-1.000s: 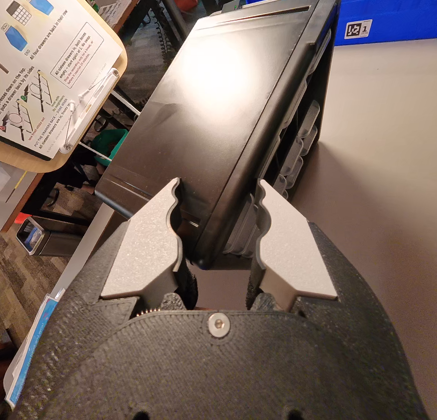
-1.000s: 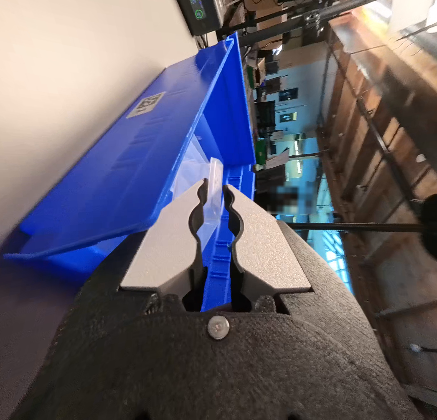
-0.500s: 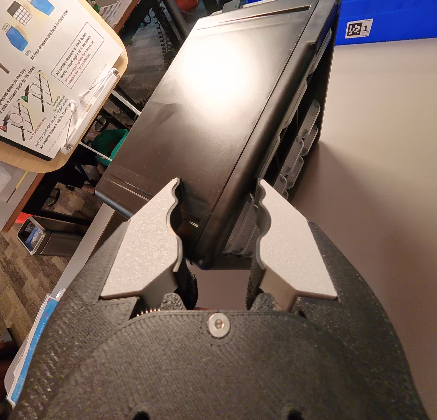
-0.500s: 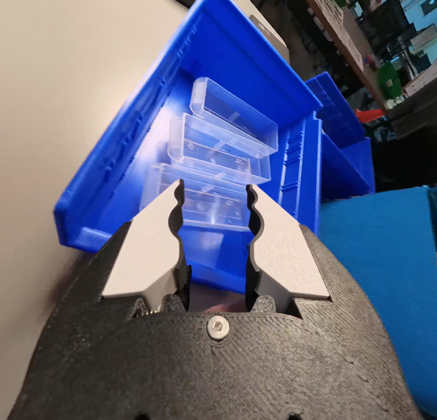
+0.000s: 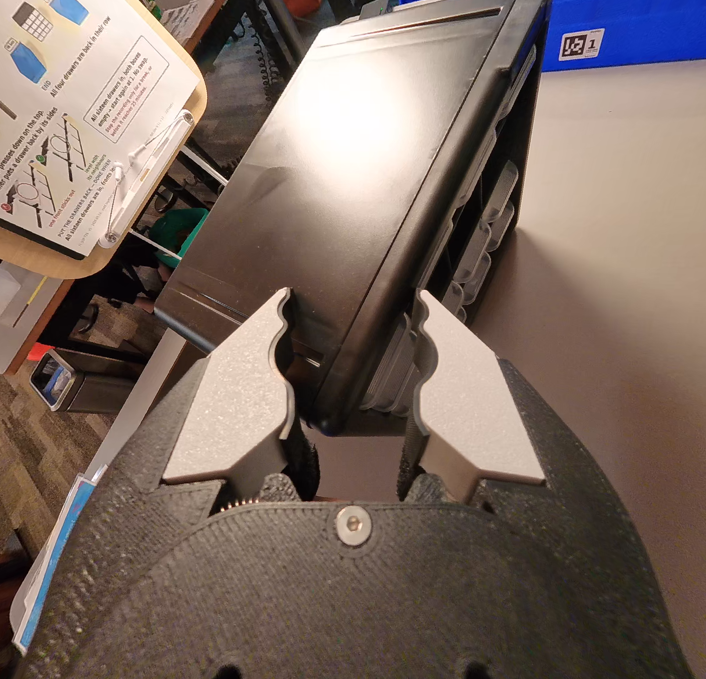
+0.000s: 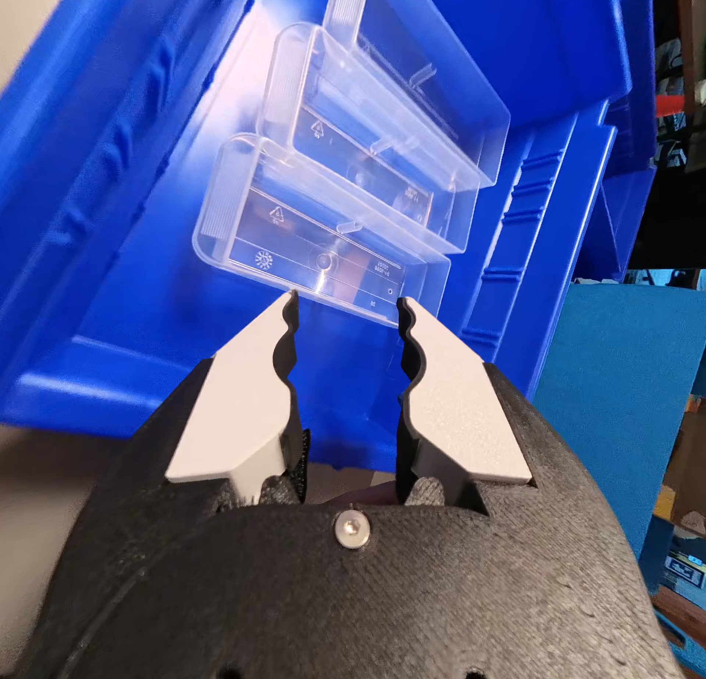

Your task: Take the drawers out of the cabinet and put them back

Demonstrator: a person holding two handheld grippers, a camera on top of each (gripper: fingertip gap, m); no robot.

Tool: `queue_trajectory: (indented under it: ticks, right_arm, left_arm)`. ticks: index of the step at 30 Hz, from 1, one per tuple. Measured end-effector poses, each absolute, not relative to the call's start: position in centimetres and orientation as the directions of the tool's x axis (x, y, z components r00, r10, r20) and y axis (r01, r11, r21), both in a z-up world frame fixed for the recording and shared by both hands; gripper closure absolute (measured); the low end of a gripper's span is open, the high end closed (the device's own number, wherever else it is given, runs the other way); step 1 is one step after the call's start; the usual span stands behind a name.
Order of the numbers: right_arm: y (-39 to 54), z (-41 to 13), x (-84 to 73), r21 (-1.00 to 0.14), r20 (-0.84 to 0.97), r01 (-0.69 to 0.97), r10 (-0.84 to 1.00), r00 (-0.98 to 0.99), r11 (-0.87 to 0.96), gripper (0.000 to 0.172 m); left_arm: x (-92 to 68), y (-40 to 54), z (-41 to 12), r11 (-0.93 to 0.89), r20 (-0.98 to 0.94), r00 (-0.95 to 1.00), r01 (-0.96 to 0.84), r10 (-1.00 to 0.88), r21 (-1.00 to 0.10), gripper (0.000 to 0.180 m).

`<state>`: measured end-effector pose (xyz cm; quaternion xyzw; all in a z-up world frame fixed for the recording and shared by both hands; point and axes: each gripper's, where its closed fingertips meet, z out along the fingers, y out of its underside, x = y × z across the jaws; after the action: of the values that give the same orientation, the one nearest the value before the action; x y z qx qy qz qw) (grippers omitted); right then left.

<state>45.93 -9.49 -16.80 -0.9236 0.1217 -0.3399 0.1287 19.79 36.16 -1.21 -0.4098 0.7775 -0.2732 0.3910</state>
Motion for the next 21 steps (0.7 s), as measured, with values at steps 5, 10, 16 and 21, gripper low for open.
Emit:
queue_trajectory:
  ticks: [5, 10, 16, 21]
  right_arm:
    - [-7.5, -16.8, 47.6, -0.360, 0.604, -0.124, -0.332, 0.724, -0.925, 0.116]
    - [-7.3, -16.7, 48.0, -0.370, 0.614, -0.125, -0.344, 0.710, -0.920, 0.115]
    - [-8.3, -13.4, 46.6, -0.440, 0.639, -0.112, -0.398, 0.658, -0.891, 0.116]
    - [-5.8, -6.4, 42.7, -0.578, 0.686, 0.061, -0.444, 0.576, -0.814, 0.130]
  left_arm:
    - [19.8, 36.2, -1.2, 0.515, -0.384, -0.360, -0.422, -0.850, -0.746, 0.119]
    - [19.8, 36.2, -1.2, 0.515, -0.383, -0.361, -0.422, -0.850, -0.746, 0.119]
    - [19.8, 36.2, -1.2, 0.514, -0.381, -0.361, -0.421, -0.851, -0.747, 0.119]
    - [19.8, 36.2, -1.2, 0.513, -0.378, -0.364, -0.420, -0.851, -0.749, 0.119]
